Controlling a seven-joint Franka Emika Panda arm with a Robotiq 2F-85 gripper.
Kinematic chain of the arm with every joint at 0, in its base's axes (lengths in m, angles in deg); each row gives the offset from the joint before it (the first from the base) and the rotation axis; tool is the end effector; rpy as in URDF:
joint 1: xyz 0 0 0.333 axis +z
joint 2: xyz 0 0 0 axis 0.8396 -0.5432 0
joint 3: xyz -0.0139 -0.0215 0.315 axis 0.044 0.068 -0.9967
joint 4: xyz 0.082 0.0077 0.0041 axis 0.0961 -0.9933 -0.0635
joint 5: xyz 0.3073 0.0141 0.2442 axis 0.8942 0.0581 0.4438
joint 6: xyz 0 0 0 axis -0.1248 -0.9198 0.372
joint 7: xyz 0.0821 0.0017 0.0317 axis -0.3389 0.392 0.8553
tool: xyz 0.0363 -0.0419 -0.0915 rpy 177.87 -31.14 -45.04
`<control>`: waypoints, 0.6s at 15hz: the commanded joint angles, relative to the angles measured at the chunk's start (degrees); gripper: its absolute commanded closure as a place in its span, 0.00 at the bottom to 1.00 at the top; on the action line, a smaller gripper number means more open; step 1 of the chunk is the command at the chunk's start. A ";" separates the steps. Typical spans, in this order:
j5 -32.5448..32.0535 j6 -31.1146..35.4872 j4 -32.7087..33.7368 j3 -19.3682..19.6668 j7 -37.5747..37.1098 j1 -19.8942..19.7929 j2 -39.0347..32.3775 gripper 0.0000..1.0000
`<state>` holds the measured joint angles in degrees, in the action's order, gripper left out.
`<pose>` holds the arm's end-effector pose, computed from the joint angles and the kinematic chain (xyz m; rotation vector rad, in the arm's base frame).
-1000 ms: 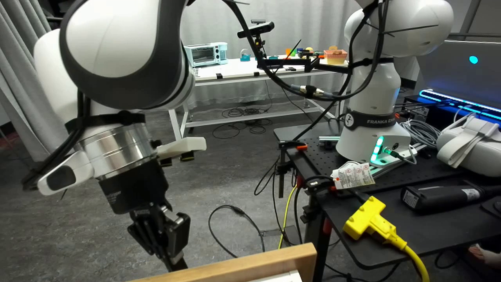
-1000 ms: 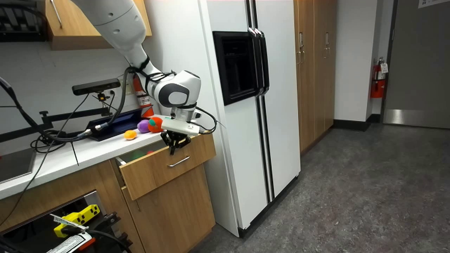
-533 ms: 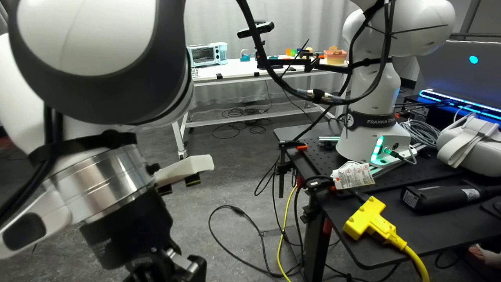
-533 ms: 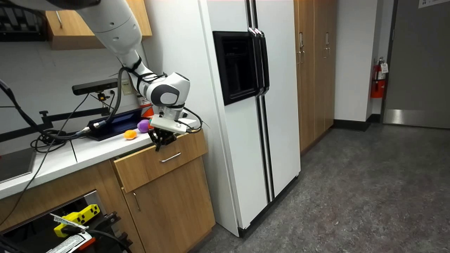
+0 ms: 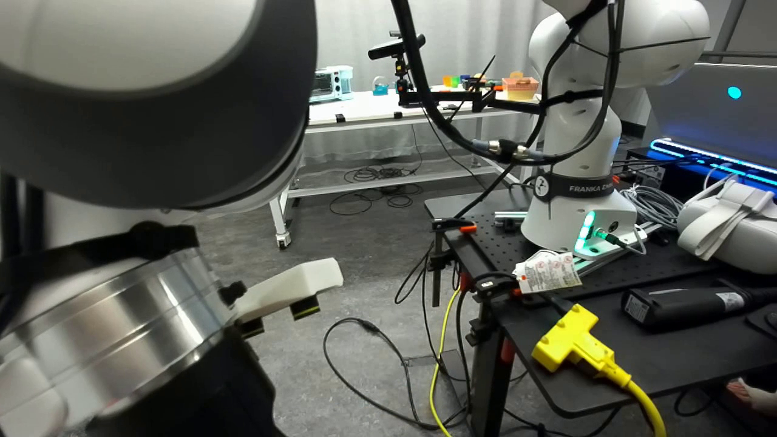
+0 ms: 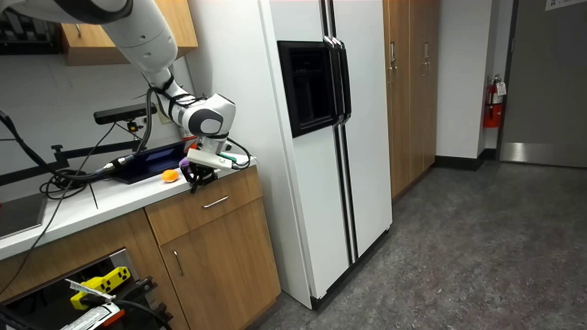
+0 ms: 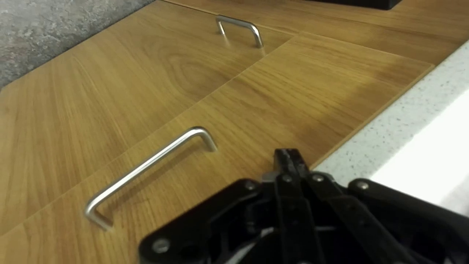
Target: Close the open drawer
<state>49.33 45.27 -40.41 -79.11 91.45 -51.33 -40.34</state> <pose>0.5238 0.3378 0.2054 -2.1886 -1.3713 0.1425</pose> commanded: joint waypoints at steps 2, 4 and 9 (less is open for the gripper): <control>-0.66 -1.05 -3.50 0.62 1.97 -0.26 6.60 1.00; -0.51 -0.16 -6.28 0.71 3.54 -0.72 11.00 1.00; 1.35 0.54 -13.54 2.12 7.73 -1.42 23.61 1.00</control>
<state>49.22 45.26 -47.23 -78.10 95.66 -52.11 -26.12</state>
